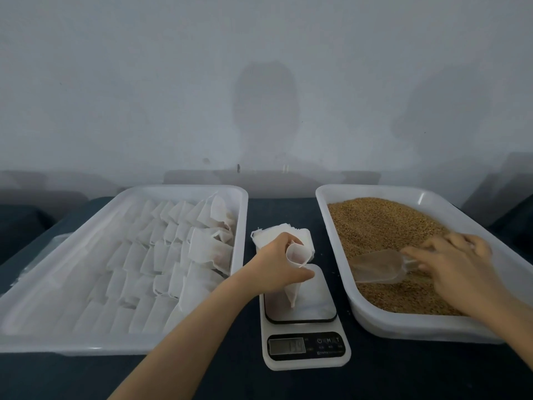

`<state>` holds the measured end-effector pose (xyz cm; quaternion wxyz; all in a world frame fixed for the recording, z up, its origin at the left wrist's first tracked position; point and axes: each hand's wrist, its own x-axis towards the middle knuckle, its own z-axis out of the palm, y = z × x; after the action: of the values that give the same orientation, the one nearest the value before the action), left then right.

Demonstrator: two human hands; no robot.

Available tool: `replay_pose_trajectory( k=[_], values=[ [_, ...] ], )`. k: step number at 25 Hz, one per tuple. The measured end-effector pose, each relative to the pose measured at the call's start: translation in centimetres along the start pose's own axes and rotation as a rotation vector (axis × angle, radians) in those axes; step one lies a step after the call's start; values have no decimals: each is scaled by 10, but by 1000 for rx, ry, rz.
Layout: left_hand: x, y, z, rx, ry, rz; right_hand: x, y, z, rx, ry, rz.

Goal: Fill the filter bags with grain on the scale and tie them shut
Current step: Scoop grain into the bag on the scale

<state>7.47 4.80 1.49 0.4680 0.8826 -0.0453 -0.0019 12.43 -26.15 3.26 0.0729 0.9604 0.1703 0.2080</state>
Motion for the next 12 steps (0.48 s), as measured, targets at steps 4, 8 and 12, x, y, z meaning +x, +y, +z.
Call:
replay_pose_trajectory(
  k=[4, 8, 12],
  values=[
    [0, 0, 0, 6, -9, -5, -4, 7, 4, 61, -119, 97],
    [0, 1, 0, 1, -10, -6, -6, 15, 5, 296, -223, 200],
    [0, 1, 0, -3, -12, -5, -5, 21, 10, 511, -261, 234]
  ],
)
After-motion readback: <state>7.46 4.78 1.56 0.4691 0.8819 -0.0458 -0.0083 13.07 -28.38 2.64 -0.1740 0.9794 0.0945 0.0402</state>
